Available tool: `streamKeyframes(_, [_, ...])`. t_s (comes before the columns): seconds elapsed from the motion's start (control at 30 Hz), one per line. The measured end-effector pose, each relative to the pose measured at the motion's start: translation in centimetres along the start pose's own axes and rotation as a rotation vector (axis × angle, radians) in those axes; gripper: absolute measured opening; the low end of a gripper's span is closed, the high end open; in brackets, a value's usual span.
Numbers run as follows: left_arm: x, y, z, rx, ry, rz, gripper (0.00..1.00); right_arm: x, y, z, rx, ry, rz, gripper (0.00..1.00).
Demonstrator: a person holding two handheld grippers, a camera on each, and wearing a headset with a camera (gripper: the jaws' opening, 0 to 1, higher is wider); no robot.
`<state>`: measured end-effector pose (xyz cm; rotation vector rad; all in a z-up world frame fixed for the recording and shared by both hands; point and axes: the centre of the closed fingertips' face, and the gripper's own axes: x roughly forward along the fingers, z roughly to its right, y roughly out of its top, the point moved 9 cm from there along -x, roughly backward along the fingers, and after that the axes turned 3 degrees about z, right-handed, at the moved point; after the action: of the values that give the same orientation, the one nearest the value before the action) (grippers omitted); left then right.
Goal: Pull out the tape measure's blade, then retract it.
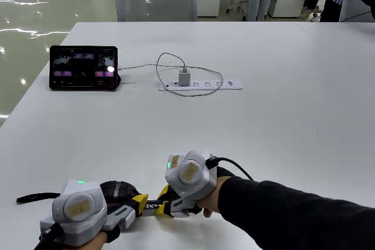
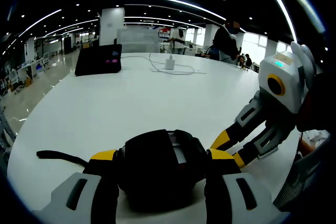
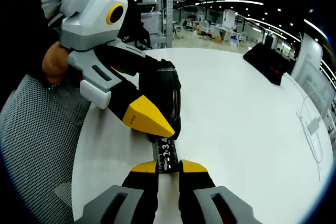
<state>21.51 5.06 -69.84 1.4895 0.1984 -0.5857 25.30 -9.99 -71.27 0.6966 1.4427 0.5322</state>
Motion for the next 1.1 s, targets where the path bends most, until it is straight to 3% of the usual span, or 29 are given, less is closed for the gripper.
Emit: streamKeyframes(1.1, [-0.04, -0.04, -0.04, -0.006, -0.001, 0.001, 0.62, 0.99, 0.75, -0.02, 0.002, 0.01, 0.021, 0.11])
